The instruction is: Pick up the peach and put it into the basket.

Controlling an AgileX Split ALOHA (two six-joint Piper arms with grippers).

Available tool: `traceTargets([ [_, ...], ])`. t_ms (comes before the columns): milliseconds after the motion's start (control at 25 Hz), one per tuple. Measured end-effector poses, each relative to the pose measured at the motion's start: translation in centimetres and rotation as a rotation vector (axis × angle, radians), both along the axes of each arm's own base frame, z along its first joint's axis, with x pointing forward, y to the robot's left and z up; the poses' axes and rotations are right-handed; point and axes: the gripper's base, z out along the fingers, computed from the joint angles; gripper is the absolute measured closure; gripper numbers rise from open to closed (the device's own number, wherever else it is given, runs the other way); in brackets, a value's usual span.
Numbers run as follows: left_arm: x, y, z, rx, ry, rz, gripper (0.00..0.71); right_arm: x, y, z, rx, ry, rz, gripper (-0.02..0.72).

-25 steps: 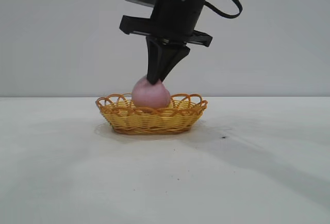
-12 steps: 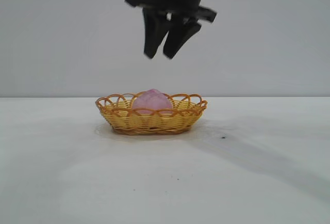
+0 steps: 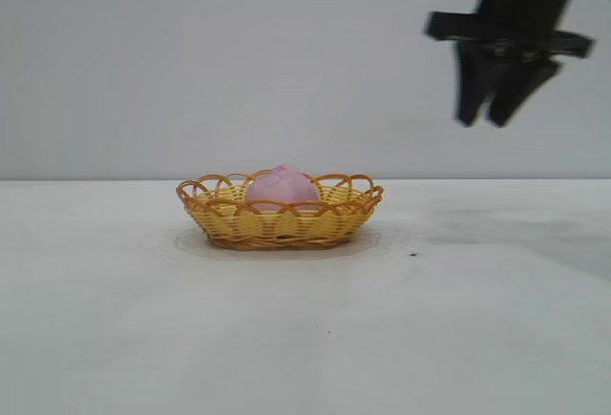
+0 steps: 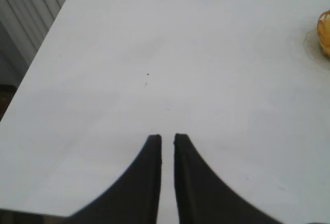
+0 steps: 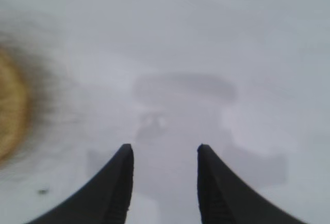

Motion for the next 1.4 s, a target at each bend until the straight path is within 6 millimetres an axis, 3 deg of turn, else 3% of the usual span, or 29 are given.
traceTargets([
  [160, 0.0, 0.0, 0.0, 0.000, 0.000, 0.000, 0.651, -5.8, -0.5, 1.8, 0.004, -0.138, -0.041, 0.415],
  [400, 0.0, 0.0, 0.0, 0.000, 0.000, 0.000, 0.651, -14.7, -1.0, 7.5, 0.011, -0.403, -0.020, 0.415],
  [520, 0.0, 0.0, 0.0, 0.000, 0.000, 0.000, 0.651, -18.9, -1.1, 8.6, 0.016, -0.465, 0.012, 0.415],
  [800, 0.0, 0.0, 0.0, 0.000, 0.000, 0.000, 0.651, -25.8, -1.0, 8.7, 0.080, -0.431, 0.029, 0.415],
  [1040, 0.0, 0.0, 0.0, 0.000, 0.000, 0.000, 0.651, -30.4, -1.7, 6.6, 0.058, -0.340, -0.029, 0.415],
  [1240, 0.0, 0.0, 0.0, 0.000, 0.000, 0.000, 0.651, -34.9, -2.7, 5.4, -0.008, -0.394, -0.071, 0.415],
  [1400, 0.0, 0.0, 0.0, 0.000, -0.002, 0.000, 0.651, -36.6, -3.1, 5.0, -0.013, -0.468, -0.106, 0.415],
])
